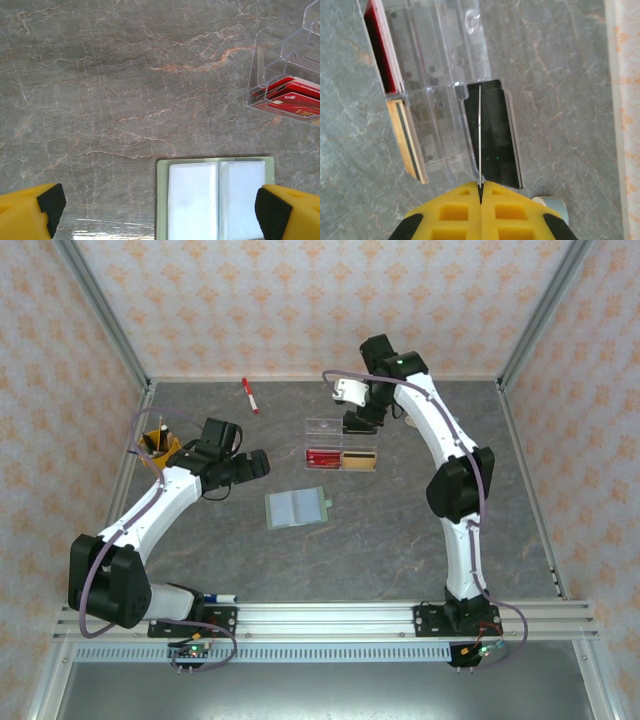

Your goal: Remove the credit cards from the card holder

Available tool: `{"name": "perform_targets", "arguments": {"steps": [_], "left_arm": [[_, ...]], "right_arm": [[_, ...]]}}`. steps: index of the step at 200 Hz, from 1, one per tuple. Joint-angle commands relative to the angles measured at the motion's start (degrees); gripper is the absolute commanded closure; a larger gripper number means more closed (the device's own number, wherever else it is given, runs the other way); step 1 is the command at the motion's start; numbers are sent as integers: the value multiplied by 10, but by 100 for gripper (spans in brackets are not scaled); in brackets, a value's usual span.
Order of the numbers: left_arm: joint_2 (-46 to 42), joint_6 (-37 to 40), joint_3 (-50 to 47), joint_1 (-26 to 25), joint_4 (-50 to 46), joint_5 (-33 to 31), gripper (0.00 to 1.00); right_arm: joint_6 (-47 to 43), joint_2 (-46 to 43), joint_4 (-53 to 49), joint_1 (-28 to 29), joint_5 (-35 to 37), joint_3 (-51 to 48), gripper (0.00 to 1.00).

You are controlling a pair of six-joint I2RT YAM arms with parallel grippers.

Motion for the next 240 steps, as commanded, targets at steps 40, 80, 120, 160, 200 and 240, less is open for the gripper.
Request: {"name": "perform_targets", "arguments": {"steps": [40, 80, 120, 160, 200, 240], "left_arm": [[-1, 0, 13, 4, -8, 2, 0], [-2, 0, 10, 4, -10, -2, 0], [7, -1, 11, 4, -8, -1, 0], [14, -2, 11, 4, -7, 2, 0], [17, -2, 11, 4, -5, 4, 0], [21, 1, 15, 3, -11, -5, 0]], "right_arm": [[-32, 16, -4, -2, 39, -1, 100], [-40, 29, 11, -2, 39, 9, 100], [-48, 41, 24, -2, 44, 7, 100], [-58, 41, 43, -2, 54, -2, 100], [-64, 40, 49, -2, 48, -11, 99], [-50, 39, 82, 0, 56, -24, 90]]}}
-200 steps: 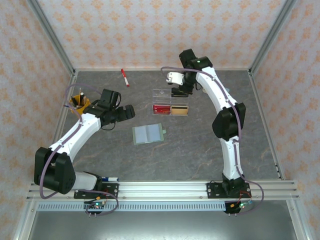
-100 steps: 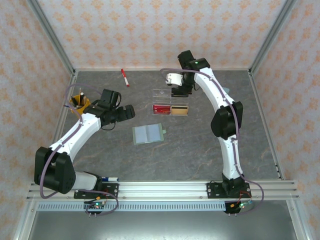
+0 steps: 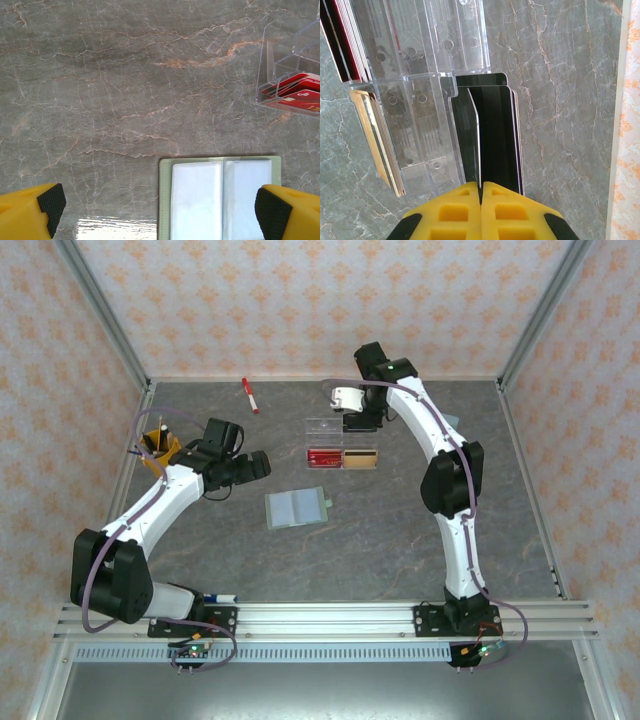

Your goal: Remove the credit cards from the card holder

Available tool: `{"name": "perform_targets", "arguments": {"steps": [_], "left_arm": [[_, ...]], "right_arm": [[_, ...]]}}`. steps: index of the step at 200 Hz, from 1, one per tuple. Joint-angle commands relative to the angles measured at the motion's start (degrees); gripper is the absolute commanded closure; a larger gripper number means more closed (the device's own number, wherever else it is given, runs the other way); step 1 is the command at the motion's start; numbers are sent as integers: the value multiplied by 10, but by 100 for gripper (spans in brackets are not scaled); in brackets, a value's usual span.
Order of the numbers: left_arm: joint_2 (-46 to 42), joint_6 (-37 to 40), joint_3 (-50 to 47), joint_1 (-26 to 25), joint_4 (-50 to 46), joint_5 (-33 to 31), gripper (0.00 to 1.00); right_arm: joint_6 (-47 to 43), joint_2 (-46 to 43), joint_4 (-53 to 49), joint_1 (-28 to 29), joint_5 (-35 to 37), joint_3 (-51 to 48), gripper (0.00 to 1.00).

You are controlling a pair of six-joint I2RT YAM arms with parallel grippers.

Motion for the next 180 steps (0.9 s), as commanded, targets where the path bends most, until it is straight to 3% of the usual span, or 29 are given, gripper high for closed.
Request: {"name": "perform_targets", "arguments": {"steps": [1, 82, 121, 150, 180], "left_arm": [[7, 1, 15, 3, -11, -6, 0], [-9, 2, 8, 4, -10, -10, 0], [-28, -23, -25, 4, 9, -1, 0], [-51, -68, -74, 4, 46, 31, 1], [-52, -108, -123, 4, 102, 102, 12]], "right_arm": [[1, -1, 28, 0, 17, -12, 90], [51, -25, 61, 5, 43, -10, 70], [153, -60, 24, 5, -28, 3, 63], [273, -151, 97, 16, -143, -123, 61], [444, -244, 237, 50, -168, -283, 60]]}}
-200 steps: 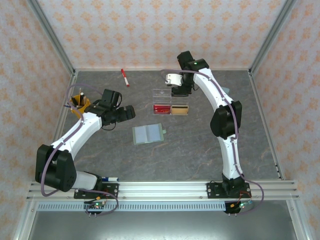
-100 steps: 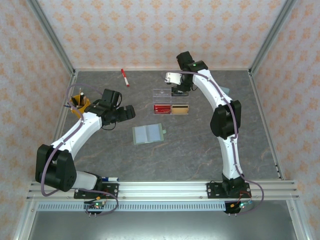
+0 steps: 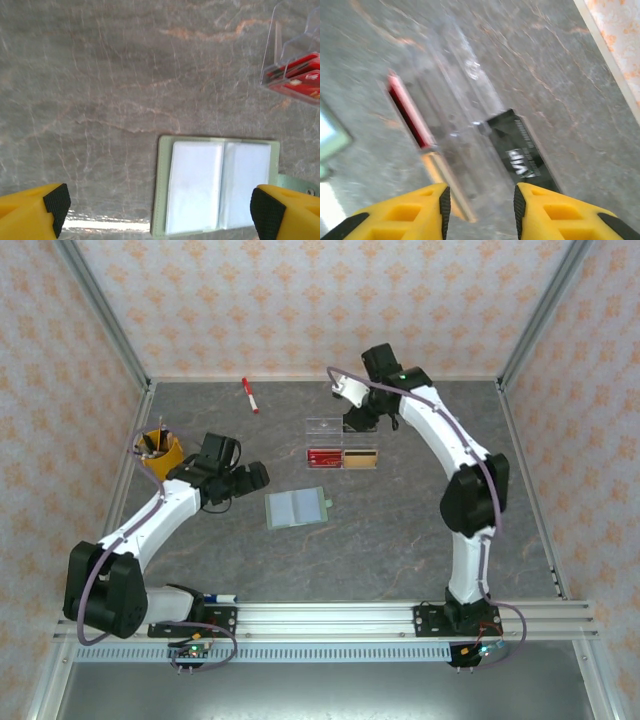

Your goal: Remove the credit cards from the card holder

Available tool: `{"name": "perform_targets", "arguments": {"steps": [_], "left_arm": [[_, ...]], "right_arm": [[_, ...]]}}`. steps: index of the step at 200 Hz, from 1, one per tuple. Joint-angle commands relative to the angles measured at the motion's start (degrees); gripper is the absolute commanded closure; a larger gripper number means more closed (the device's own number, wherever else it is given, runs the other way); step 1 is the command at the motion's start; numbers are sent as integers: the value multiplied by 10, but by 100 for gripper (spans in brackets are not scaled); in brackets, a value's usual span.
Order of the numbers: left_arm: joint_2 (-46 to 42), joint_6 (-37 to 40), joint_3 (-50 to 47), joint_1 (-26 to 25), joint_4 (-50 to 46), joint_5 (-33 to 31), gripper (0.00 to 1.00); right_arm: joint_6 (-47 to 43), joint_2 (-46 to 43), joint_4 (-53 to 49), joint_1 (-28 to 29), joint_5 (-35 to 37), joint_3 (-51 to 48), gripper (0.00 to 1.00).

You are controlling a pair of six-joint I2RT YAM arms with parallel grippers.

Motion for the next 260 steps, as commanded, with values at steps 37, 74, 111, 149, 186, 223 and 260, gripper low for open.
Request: {"name": "perform_targets", "arguments": {"steps": [37, 74, 111, 149, 186, 223, 260], "left_arm": [[28, -68, -58, -5, 104, 118, 39], [62, -72, -55, -20, 117, 115, 58], [108, -67, -40, -31, 125, 115, 72], [153, -54, -8, -34, 103, 90, 77], [182, -53, 6, -37, 101, 98, 77], [193, -49, 10, -37, 84, 79, 71], [203, -48, 14, -40, 81, 70, 69]], "right_arm": [[355, -110, 152, 88, -63, -178, 57], [533, -93, 195, 137, -62, -246, 58], [644, -46, 246, 173, -36, -291, 62], [679, 17, 224, 191, -6, -273, 64], [691, 51, 210, 191, 6, -268, 63], [693, 73, 201, 191, 17, -272, 63], [694, 90, 195, 191, 18, -272, 63]]}}
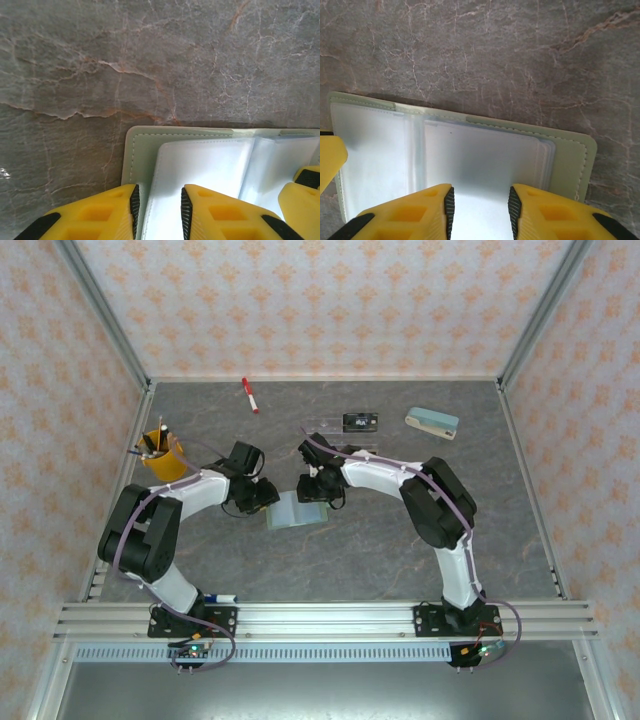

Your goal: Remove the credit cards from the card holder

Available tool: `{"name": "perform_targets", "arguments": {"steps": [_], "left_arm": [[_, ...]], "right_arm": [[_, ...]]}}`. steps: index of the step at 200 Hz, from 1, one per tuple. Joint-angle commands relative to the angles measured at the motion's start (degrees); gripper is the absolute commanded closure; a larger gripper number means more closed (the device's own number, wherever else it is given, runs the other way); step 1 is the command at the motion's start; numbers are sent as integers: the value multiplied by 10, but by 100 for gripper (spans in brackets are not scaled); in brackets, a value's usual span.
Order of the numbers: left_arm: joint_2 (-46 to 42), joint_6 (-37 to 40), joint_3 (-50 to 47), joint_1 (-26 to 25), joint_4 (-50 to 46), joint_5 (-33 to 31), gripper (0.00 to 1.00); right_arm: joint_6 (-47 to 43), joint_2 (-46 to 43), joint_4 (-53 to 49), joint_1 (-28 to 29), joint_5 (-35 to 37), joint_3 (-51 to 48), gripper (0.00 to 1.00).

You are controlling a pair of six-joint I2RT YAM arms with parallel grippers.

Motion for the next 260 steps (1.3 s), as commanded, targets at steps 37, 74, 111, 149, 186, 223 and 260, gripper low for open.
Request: {"name": "perform_targets", "arguments": {"steps": [37, 74, 111, 149, 186, 223, 260], "left_arm": [[37, 20, 34, -13, -20, -2, 79], [47, 25, 47, -22, -15, 22, 94], [53, 27, 48, -31, 17, 78, 100], [44, 43, 64, -33, -19, 47, 100], [-20, 59, 89, -30, -79, -5, 79], [-102, 78, 113, -10, -150, -105, 47], [-190, 95, 109, 17, -189, -263, 17]], "right_arm": [[12, 41, -18, -1, 21, -5, 63], [15, 47, -15, -1, 14, -11, 64], [20, 45, -9, -1, 7, -18, 66], [33, 6, 5, -1, 18, -25, 66], [50, -95, 48, -2, 54, -60, 57], [47, -185, 68, -12, 110, -95, 40], [21, -283, 56, -35, 258, -131, 22]]}}
